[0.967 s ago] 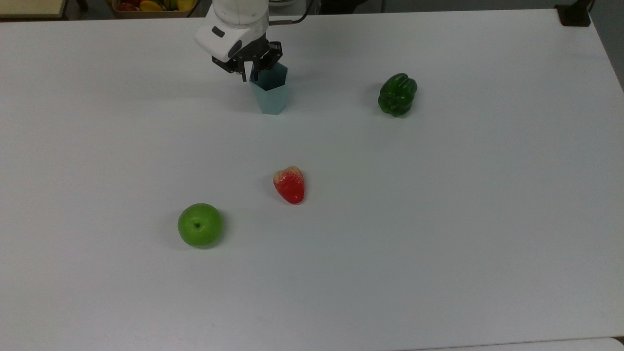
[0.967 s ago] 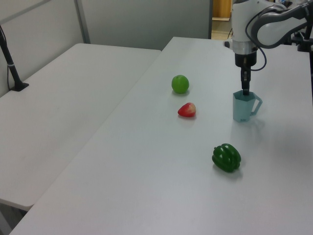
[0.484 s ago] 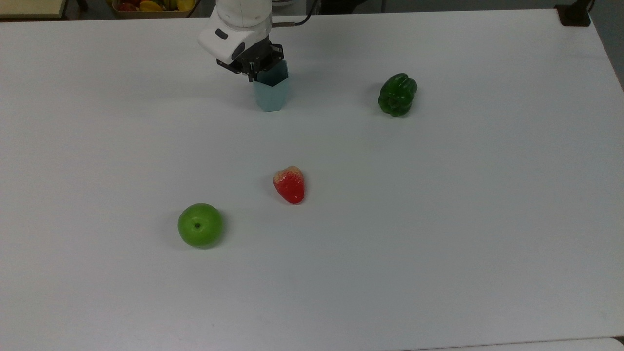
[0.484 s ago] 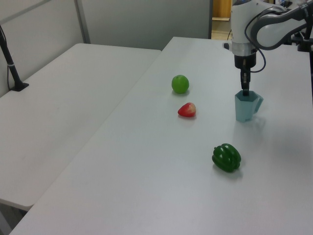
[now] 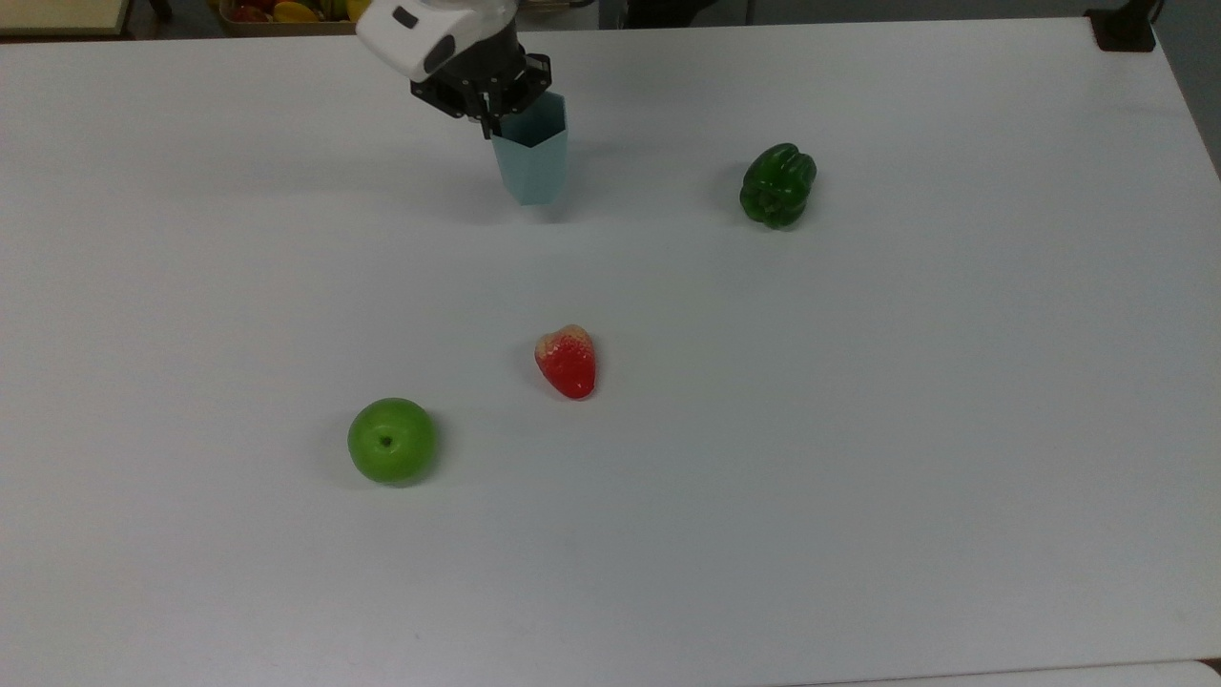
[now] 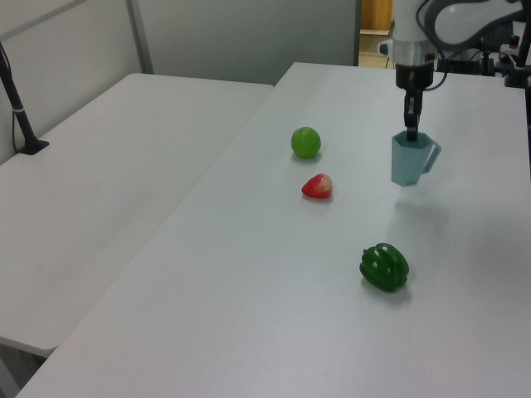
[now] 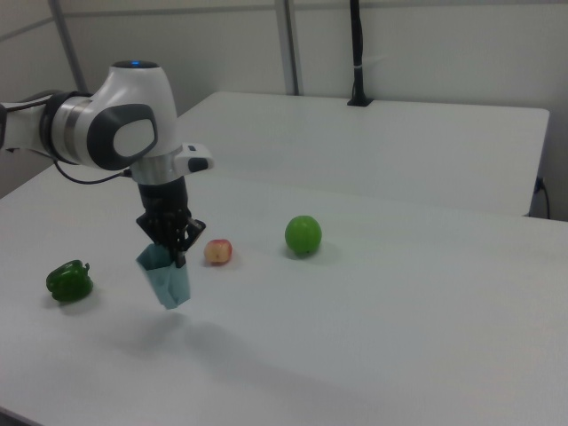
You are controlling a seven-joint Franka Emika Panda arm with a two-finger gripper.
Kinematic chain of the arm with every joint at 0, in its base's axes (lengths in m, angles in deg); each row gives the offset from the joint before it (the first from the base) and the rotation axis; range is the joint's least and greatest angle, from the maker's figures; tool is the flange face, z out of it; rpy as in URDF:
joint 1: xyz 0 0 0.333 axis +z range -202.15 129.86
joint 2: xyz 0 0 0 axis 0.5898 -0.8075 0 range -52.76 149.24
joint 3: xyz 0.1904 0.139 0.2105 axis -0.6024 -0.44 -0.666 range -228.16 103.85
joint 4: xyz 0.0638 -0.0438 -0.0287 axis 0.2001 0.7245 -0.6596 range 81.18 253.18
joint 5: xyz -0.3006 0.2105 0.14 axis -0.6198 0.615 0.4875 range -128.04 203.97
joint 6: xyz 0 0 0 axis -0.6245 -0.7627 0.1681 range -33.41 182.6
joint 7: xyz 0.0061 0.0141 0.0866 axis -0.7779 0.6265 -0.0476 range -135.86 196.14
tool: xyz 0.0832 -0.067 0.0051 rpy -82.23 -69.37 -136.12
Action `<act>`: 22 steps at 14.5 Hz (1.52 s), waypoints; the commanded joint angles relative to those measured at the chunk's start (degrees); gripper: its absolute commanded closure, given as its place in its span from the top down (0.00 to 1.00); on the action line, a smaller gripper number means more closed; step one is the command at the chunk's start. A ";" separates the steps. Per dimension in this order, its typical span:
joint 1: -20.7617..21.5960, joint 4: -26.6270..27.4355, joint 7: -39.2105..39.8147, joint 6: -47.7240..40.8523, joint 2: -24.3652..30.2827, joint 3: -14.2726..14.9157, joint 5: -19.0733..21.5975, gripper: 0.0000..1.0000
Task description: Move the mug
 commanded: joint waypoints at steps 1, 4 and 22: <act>-1.51 -3.78 -0.16 -0.73 -2.83 3.99 1.15 0.00; -4.41 -10.12 2.21 -0.64 -8.20 6.99 4.13 0.00; -7.23 -15.40 3.27 1.82 -17.36 7.96 5.01 1.00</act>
